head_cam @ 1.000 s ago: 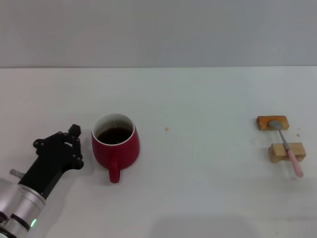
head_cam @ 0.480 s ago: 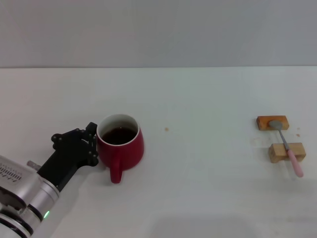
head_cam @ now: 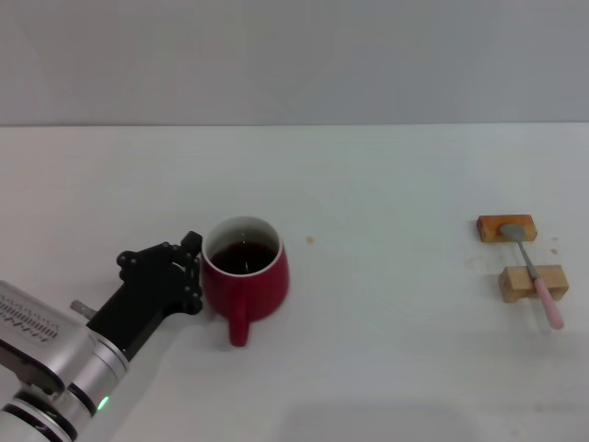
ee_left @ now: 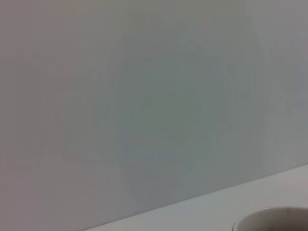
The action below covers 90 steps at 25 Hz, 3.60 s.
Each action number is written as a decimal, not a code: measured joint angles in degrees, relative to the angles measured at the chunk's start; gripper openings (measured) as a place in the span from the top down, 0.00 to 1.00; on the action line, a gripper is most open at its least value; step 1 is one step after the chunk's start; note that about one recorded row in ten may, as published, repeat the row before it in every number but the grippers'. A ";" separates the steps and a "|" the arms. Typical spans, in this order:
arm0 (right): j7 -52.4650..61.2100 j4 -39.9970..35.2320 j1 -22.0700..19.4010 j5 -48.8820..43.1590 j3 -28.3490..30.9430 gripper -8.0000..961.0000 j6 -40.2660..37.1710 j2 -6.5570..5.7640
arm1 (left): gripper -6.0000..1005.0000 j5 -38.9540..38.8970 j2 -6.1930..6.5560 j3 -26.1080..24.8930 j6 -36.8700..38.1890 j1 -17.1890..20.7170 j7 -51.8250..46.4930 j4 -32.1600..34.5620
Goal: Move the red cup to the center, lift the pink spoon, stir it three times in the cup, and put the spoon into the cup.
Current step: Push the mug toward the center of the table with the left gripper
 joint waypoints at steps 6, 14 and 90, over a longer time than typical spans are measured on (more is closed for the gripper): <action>0.00 0.00 0.00 0.00 0.02 0.28 0.00 0.00 | 0.99 0.02 -0.14 0.72 0.01 0.26 0.00 -0.60; 0.00 0.00 -0.04 0.00 0.09 0.28 0.01 0.00 | 0.99 -0.35 -0.13 0.62 -0.10 0.61 0.00 -1.08; 0.17 0.00 -0.14 -0.08 0.00 0.27 0.02 -0.08 | 0.97 -0.44 -0.29 2.76 -8.60 0.57 3.86 -11.66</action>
